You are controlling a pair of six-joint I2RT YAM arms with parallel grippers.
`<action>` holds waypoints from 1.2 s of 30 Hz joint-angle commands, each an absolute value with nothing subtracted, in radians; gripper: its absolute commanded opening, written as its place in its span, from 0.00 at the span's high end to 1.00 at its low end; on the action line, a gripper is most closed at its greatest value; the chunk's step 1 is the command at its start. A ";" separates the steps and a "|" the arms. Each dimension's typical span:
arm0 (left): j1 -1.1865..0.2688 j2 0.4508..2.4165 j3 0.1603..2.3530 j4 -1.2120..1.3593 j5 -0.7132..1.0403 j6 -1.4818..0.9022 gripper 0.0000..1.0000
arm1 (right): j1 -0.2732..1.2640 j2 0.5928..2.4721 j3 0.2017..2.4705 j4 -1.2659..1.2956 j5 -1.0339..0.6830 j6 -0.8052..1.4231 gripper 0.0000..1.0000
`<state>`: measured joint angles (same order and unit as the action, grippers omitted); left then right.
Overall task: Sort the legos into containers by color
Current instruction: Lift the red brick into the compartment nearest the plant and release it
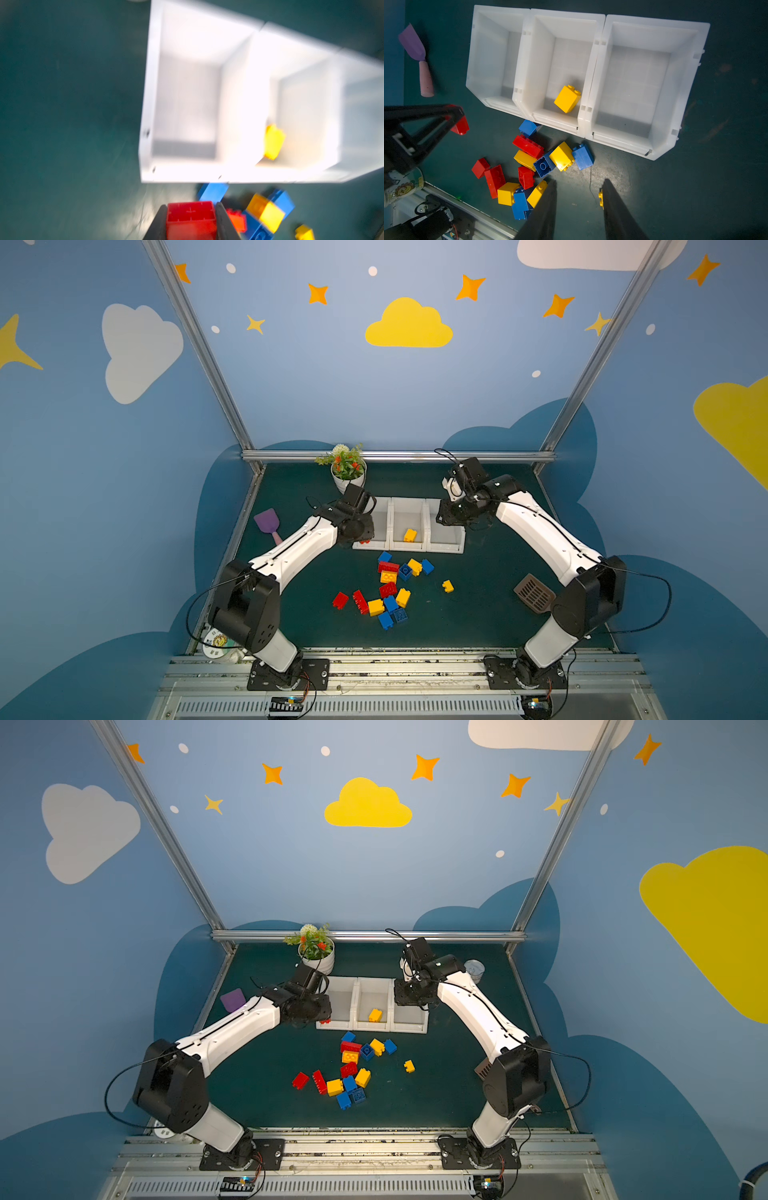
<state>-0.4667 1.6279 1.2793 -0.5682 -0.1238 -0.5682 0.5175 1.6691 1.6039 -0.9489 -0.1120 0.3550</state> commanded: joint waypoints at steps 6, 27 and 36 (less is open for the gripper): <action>-0.443 1.849 1.456 -0.555 -0.155 -0.540 0.70 | 0.509 1.619 1.589 -0.985 -0.089 0.365 0.63; -0.428 1.833 1.418 -0.528 -0.143 -0.553 0.34 | 0.510 1.632 1.585 -1.014 -0.106 0.366 0.62; -0.422 1.764 1.339 -0.472 -0.121 -0.522 0.28 | 0.603 1.670 1.530 -1.025 -0.157 0.224 0.54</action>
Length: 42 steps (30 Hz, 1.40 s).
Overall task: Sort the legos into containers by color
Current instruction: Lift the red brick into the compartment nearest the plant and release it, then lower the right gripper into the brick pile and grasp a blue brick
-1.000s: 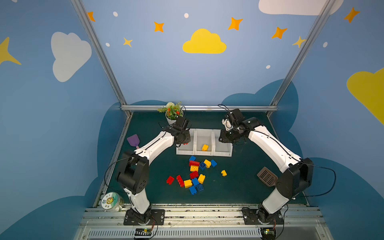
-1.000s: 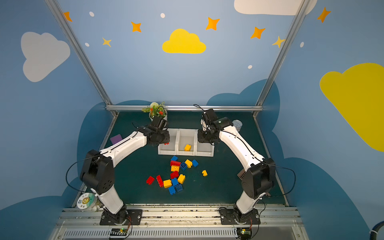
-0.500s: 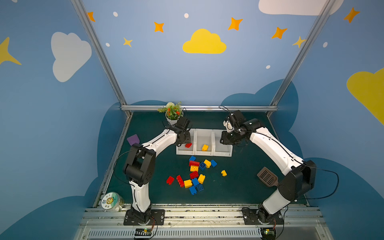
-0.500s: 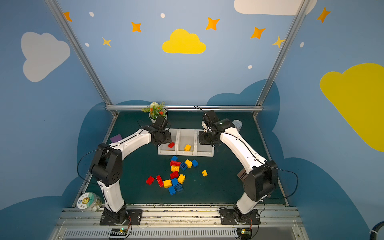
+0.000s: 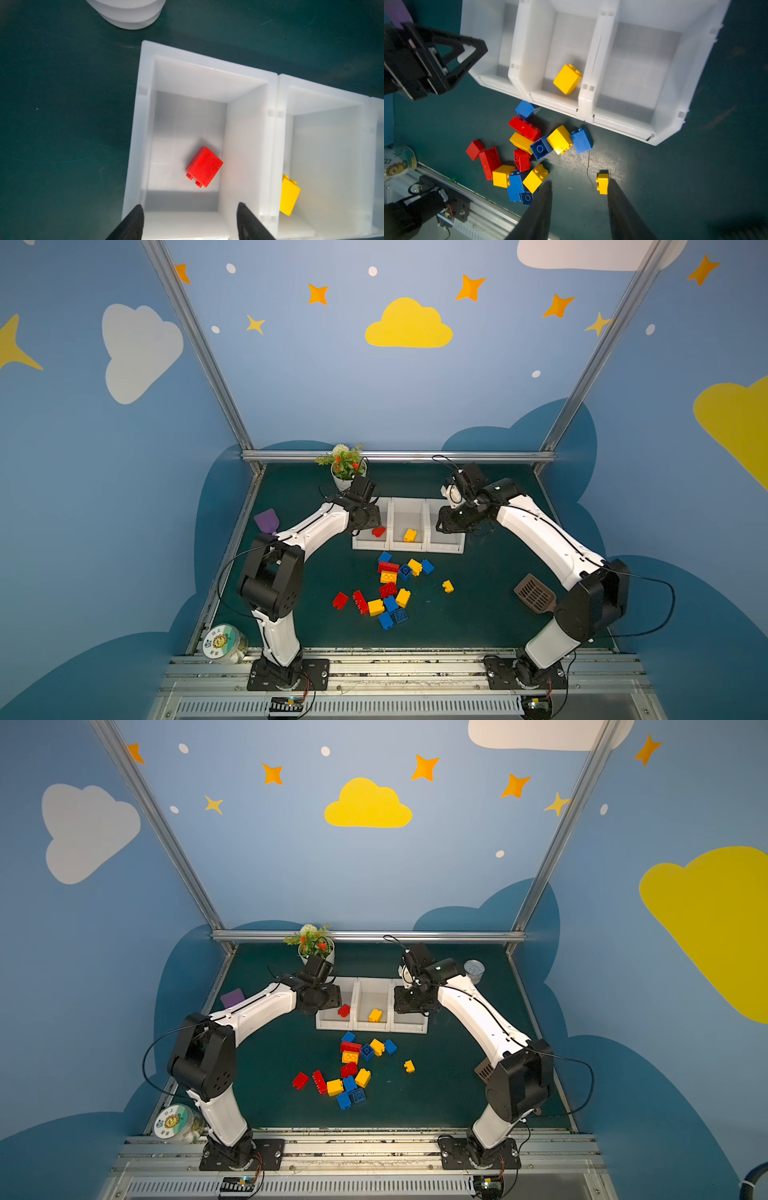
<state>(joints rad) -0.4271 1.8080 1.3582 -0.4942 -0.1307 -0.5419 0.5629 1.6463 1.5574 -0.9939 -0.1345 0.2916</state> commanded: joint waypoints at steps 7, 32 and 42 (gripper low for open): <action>-0.421 1.675 1.248 -0.408 -0.099 -0.475 0.23 | 0.718 1.733 1.484 -0.986 -0.209 0.186 0.50; -0.420 1.397 0.907 -0.224 -0.072 -0.465 0.13 | 0.865 2.020 1.614 -0.979 -0.023 0.184 0.52; -0.422 1.391 0.904 -0.228 -0.074 -0.465 0.11 | 0.880 2.044 1.624 -0.971 -0.043 0.167 0.53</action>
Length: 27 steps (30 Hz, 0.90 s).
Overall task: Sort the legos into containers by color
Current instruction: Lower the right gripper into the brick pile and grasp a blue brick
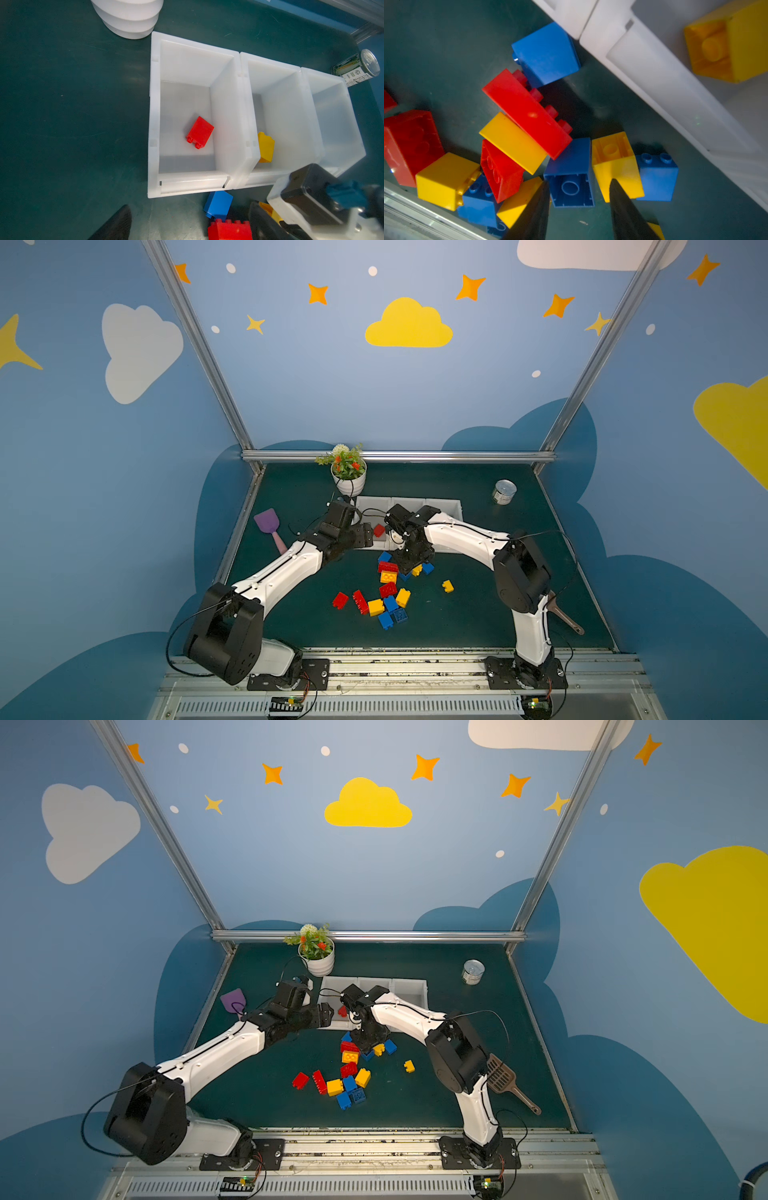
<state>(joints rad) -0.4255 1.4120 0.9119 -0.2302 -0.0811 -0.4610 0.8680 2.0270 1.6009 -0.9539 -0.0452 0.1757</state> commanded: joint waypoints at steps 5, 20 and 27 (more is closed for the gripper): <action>-0.422 1.388 0.898 -0.230 -0.072 -0.468 0.11 | 0.891 2.053 1.626 -0.973 -0.043 0.164 0.54; -0.422 1.370 0.871 -0.227 -0.074 -0.476 0.10 | 0.913 2.066 1.631 -0.971 -0.095 0.156 0.51; -0.422 1.357 0.856 -0.228 -0.072 -0.477 0.09 | 0.916 2.071 1.630 -0.977 -0.074 0.173 0.46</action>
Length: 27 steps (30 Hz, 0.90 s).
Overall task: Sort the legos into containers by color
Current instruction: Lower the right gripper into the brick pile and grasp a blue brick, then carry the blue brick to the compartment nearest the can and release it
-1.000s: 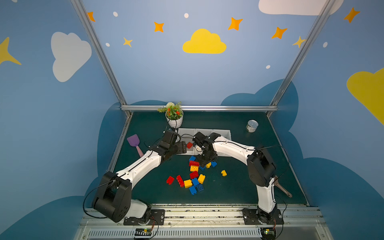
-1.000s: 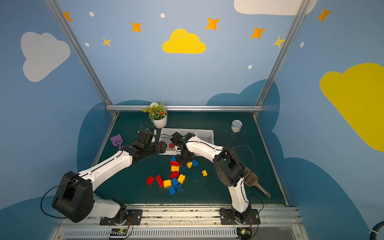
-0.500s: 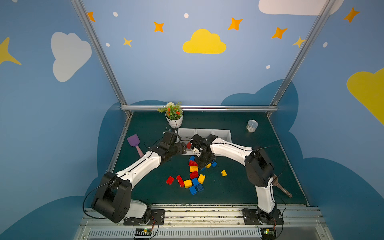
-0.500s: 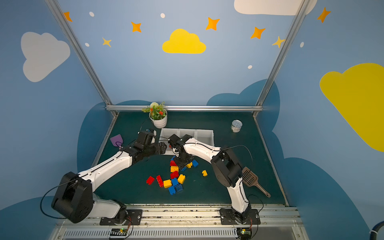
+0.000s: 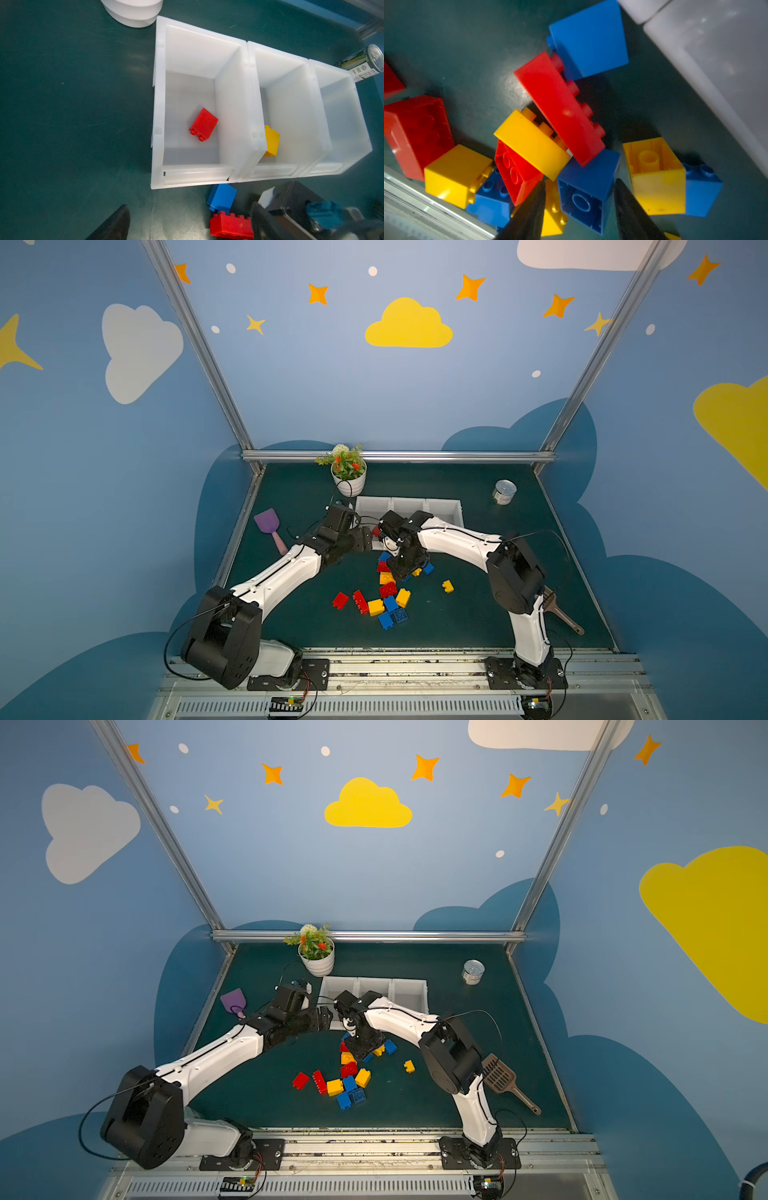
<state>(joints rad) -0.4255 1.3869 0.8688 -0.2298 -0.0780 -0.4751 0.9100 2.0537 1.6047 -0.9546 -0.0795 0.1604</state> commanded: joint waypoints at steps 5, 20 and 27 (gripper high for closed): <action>-0.422 1.342 0.843 -0.229 -0.077 -0.481 0.09 | 0.917 2.088 1.636 -1.002 -0.009 0.190 0.57; -0.422 1.288 0.805 -0.244 -0.081 -0.490 0.08 | 0.858 1.926 1.675 -1.060 0.007 0.162 0.73; -0.422 1.243 0.772 -0.246 -0.091 -0.494 0.08 | 0.675 1.857 1.752 -1.117 0.060 0.116 0.71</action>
